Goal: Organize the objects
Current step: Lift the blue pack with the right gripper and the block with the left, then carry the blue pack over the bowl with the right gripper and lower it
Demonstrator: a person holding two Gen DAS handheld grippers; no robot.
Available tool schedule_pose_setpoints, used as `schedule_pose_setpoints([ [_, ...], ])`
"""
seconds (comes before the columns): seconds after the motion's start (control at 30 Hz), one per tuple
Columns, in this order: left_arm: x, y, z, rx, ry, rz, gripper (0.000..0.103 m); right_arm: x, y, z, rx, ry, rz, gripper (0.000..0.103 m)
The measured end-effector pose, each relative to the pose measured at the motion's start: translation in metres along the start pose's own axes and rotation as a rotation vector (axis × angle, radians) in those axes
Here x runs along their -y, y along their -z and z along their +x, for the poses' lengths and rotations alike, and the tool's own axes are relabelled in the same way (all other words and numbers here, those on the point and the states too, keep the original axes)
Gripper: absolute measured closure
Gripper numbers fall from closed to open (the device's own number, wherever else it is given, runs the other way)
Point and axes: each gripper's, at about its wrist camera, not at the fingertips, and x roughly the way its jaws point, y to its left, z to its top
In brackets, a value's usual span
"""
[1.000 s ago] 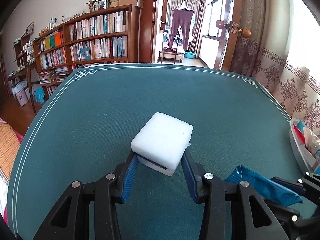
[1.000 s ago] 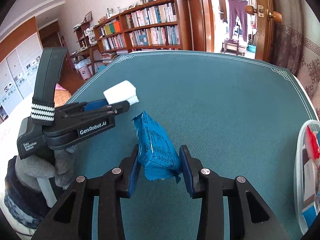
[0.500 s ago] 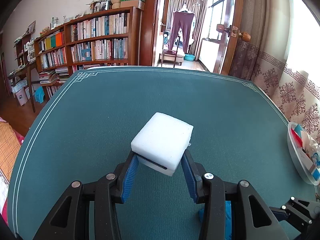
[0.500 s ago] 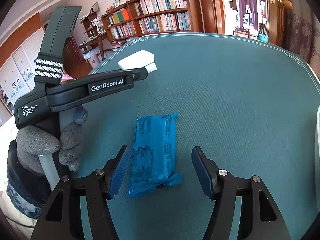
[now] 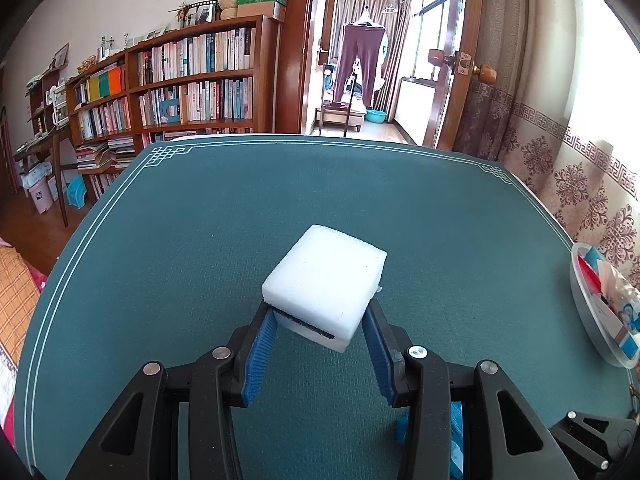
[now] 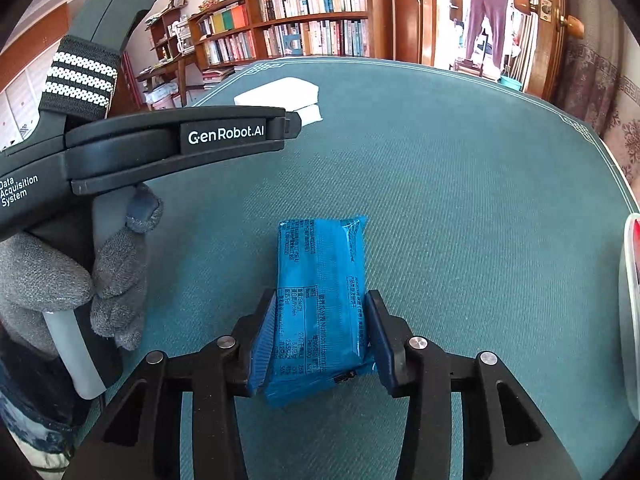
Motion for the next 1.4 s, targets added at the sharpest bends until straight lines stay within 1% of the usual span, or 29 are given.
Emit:
schedule_pose_setpoints([
  [0.2,0.004,0.001,-0.001,0.001,0.003,0.014,0.056,0.009,0.0,-0.027,0.058,0.008,0.038,0.059],
  [0.5,0.016,0.005,-0.002,-0.003,0.015,0.044,0.056,0.042,0.0,-0.085,0.183,0.046,0.156,0.059],
  [0.57,0.019,0.005,-0.002,-0.004,0.017,0.048,0.056,0.052,0.003,-0.101,0.214,0.059,0.182,0.059],
  [0.63,0.023,0.005,-0.003,-0.007,0.026,0.051,0.056,0.056,-0.003,-0.117,0.243,0.08,0.201,0.059],
  [0.73,0.03,0.008,-0.006,-0.003,0.029,0.068,0.056,0.071,0.002,-0.139,0.277,0.118,0.234,0.059],
  [0.87,0.044,0.013,-0.013,0.001,0.041,0.103,0.056,0.101,0.009,-0.161,0.304,0.165,0.292,0.059],
  [1.1,0.07,0.019,-0.026,0.003,0.08,0.149,0.056,0.163,0.027,-0.195,0.323,0.267,0.396,0.059],
  [1.27,0.089,0.023,-0.032,0.001,0.109,0.175,0.056,0.212,0.037,-0.207,0.316,0.347,0.452,0.059],
  [1.4,0.105,0.025,-0.035,-0.001,0.124,0.203,0.056,0.25,0.046,-0.209,0.3,0.397,0.482,0.059],
])
